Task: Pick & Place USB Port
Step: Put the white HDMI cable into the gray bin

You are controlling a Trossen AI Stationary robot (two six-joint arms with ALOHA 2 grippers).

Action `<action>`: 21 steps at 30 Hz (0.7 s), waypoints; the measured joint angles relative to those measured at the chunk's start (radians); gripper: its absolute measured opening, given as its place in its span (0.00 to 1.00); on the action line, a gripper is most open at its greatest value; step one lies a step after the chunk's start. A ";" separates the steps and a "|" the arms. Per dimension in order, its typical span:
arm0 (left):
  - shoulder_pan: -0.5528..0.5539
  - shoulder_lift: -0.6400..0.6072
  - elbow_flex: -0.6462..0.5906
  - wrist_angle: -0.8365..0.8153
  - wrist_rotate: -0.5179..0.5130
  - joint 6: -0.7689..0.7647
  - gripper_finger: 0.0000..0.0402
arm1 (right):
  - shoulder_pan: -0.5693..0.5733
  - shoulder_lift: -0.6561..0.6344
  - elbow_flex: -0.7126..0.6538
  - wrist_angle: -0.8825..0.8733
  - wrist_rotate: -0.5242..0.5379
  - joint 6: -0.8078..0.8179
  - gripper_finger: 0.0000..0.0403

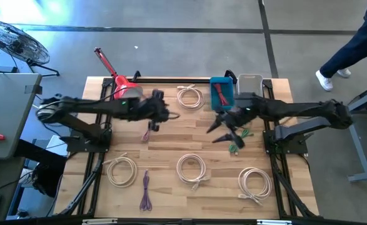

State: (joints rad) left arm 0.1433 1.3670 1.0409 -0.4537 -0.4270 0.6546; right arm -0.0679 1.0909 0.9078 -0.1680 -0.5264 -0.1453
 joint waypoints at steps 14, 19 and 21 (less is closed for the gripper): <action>0.256 0.331 0.264 0.080 0.379 0.231 0.42 | 0.272 -0.159 0.000 -0.238 0.493 0.007 0.50; 0.303 0.451 0.380 -0.054 0.456 0.239 0.42 | 0.299 -0.146 0.000 -0.250 0.495 0.007 0.50; 0.312 0.493 0.416 -0.111 0.486 0.239 0.42 | 0.301 -0.143 0.000 -0.251 0.495 0.007 0.50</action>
State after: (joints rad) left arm 0.4549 1.8599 1.4571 -0.5648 0.0586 0.8940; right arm 0.2331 0.9475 0.9077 -0.4189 -0.0310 -0.1387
